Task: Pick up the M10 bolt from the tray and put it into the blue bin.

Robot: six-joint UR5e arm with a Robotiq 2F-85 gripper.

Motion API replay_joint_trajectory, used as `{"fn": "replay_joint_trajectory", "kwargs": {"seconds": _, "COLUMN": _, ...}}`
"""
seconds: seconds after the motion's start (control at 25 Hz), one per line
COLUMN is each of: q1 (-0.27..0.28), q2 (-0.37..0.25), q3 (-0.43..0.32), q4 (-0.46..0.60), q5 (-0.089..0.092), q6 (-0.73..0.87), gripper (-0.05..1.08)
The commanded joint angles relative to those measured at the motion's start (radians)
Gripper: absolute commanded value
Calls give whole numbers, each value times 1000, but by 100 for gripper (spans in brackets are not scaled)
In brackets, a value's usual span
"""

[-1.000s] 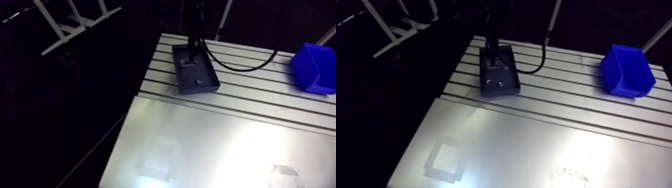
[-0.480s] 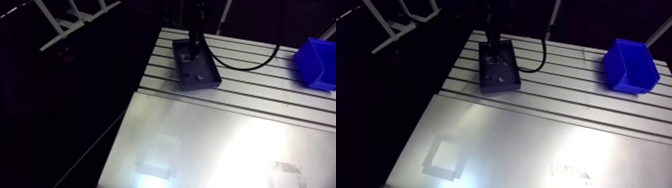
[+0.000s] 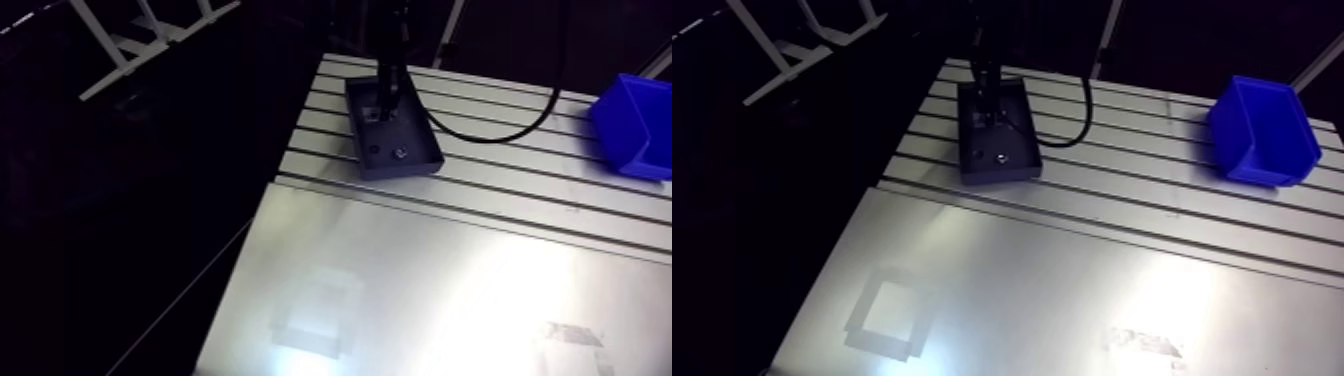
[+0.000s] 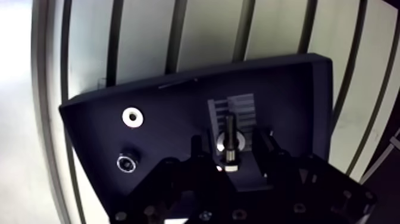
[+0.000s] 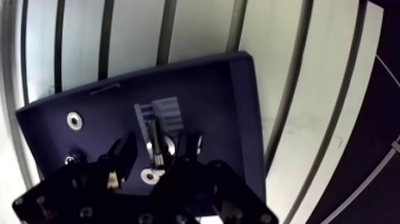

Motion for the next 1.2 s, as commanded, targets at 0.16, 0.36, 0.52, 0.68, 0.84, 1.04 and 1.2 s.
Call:
{"fn": "replay_joint_trajectory", "kwargs": {"seconds": 0.16, "q1": 6, "q2": 1, "q3": 1, "q4": -2, "q5": 1, "q6": 2, "gripper": 61}}
{"fn": "replay_joint_trajectory", "kwargs": {"seconds": 0.36, "q1": 6, "q2": 1, "q3": -1, "q4": -2, "q5": 1, "q6": 1, "gripper": 66}}
{"fn": "replay_joint_trajectory", "kwargs": {"seconds": 0.52, "q1": 6, "q2": 1, "q3": -4, "q4": -3, "q5": 1, "q6": 1, "gripper": 69}}
{"fn": "replay_joint_trajectory", "kwargs": {"seconds": 0.68, "q1": 6, "q2": 1, "q3": 1, "q4": -28, "q5": 1, "q6": -2, "gripper": 72}}
{"fn": "replay_joint_trajectory", "kwargs": {"seconds": 0.84, "q1": 6, "q2": 1, "q3": 1, "q4": -28, "q5": 1, "q6": -2, "gripper": 73}}
{"fn": "replay_joint_trajectory", "kwargs": {"seconds": 1.04, "q1": 6, "q2": 1, "q3": 1, "q4": -28, "q5": 1, "q6": -2, "gripper": 74}}
{"fn": "replay_joint_trajectory", "kwargs": {"seconds": 1.2, "q1": 6, "q2": 1, "q3": 2, "q4": -28, "q5": 1, "q6": -4, "gripper": 77}}
